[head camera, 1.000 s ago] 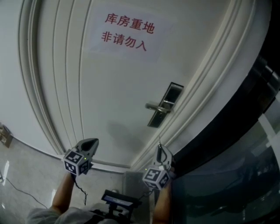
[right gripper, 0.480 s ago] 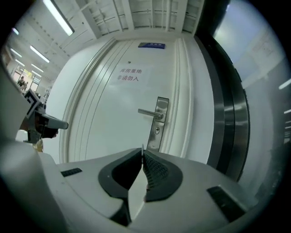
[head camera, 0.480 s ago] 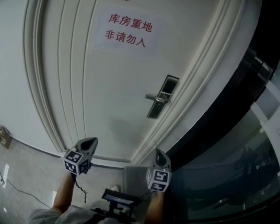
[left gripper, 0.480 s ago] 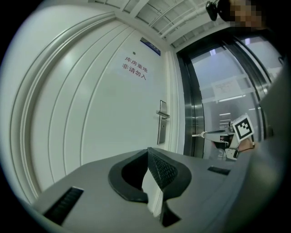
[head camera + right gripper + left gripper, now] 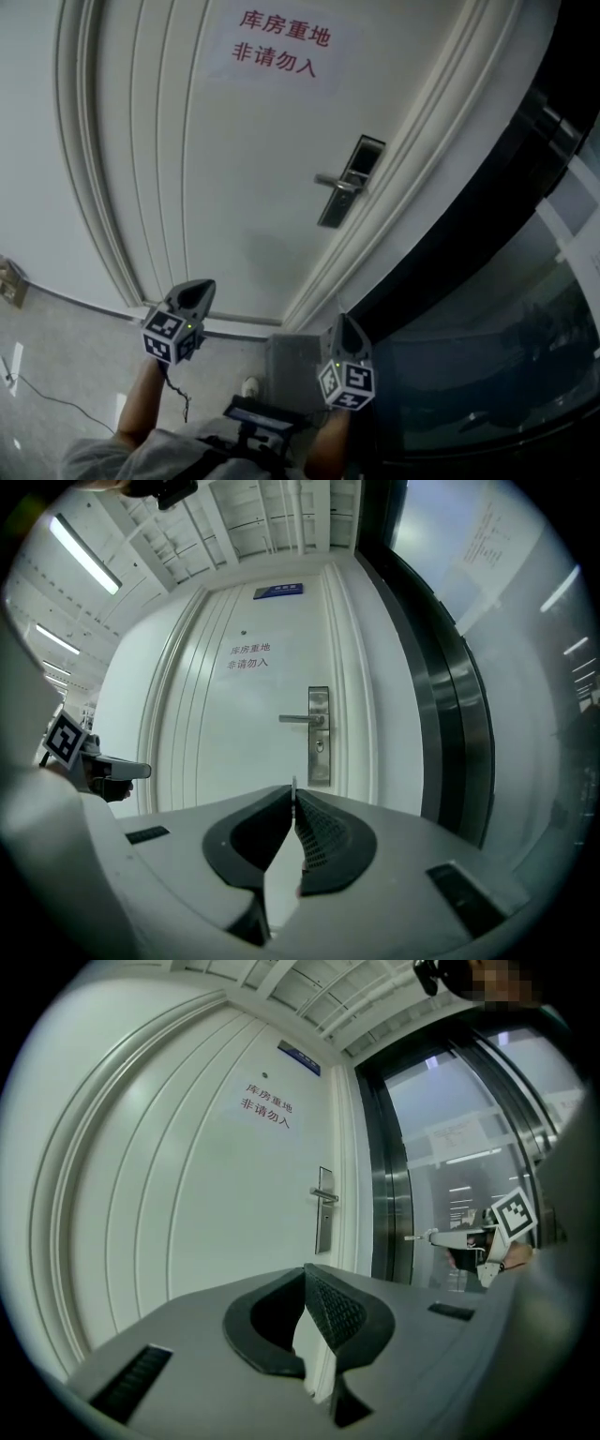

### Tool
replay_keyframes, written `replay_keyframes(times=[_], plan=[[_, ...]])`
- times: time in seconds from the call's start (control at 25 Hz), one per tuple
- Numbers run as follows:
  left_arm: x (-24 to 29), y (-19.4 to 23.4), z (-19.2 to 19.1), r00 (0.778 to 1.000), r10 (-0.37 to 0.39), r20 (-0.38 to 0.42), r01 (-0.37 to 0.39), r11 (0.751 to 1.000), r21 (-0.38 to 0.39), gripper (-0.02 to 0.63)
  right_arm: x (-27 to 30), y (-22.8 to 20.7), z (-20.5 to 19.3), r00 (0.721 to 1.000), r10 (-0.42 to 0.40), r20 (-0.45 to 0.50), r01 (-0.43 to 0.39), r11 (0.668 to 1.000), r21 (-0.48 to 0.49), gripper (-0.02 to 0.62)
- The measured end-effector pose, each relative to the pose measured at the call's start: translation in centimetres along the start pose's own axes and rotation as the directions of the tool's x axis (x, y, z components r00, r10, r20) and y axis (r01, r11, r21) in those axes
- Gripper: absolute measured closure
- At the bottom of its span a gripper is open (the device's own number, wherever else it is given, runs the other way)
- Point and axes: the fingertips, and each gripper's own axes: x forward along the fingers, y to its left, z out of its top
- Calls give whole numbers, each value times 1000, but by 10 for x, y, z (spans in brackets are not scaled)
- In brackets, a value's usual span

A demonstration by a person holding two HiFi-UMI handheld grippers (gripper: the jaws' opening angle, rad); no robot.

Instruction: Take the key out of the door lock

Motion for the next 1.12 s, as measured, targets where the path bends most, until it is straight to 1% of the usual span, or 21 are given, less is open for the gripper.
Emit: replay_keyframes(times=[0.16, 0.32, 0.56, 0.76, 1.12], plan=[[-3, -14, -4, 1000, -24, -9, 24, 1000, 11, 598, -19, 5, -7, 1000, 16, 12, -17, 1000, 25, 575], [-6, -25, -7, 999, -48, -14, 48, 999, 13, 598, -30, 7, -17, 1000, 16, -3, -16, 1000, 27, 575], [-9, -31, -6, 998, -55, -17, 56, 998, 13, 598, -34, 9, -20, 1000, 13, -5, -13, 1000, 20, 575], [-11, -29, -6, 998, -54, -19, 55, 998, 19, 598, -32, 16, -24, 1000, 28, -3, -28, 1000, 10, 575], [-10, -29, -5, 998, -50, -22, 50, 999, 16, 598, -29, 17, -20, 999, 37, 1, -37, 999, 0, 575]])
